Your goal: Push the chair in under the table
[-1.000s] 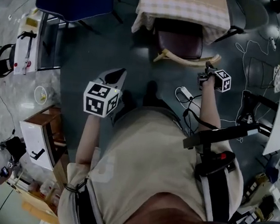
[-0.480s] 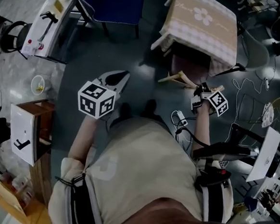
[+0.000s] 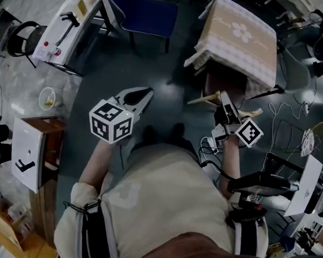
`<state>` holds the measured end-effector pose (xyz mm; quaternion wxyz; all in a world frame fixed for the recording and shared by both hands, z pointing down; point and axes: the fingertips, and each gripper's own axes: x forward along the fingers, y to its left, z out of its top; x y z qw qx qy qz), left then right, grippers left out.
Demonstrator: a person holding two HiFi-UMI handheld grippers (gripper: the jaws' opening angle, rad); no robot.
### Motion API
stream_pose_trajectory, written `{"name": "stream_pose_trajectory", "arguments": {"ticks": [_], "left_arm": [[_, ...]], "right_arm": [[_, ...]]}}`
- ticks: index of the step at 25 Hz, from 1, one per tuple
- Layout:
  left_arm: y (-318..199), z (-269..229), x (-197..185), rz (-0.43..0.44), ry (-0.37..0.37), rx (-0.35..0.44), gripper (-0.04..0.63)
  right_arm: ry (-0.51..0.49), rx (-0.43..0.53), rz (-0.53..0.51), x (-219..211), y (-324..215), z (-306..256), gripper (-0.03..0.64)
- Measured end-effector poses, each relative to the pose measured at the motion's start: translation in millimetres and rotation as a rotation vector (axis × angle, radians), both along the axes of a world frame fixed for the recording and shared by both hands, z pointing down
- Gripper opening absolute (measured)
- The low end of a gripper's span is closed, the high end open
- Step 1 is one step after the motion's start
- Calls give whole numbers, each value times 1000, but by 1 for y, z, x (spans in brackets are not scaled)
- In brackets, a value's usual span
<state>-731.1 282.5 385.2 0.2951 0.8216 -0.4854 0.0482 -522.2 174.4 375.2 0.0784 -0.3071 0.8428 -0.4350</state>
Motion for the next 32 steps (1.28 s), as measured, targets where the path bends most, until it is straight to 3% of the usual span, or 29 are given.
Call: {"name": "stream_pose_trajectory", "arguments": {"ticks": [3, 6, 9, 18, 25, 32], "left_arm": [[3, 1, -1, 5, 8, 2, 6], [9, 3, 11, 80, -105, 11, 6], [9, -8, 16, 84, -176, 61, 6], [8, -24, -3, 5, -134, 99, 6], [23, -45, -11, -24, -131, 130, 6], [48, -53, -42, -111, -147, 125, 6]], "right_arm": [[-19, 39, -50, -10, 21, -21, 11], [-22, 79, -110, -19, 38, -40, 11], [-86, 90, -175, -30, 51, -57, 11], [-171, 207, -331, -61, 83, -78, 11], [-237, 200, -455, -102, 96, -90, 11], [-246, 261, -575, -136, 123, -106, 11]]}}
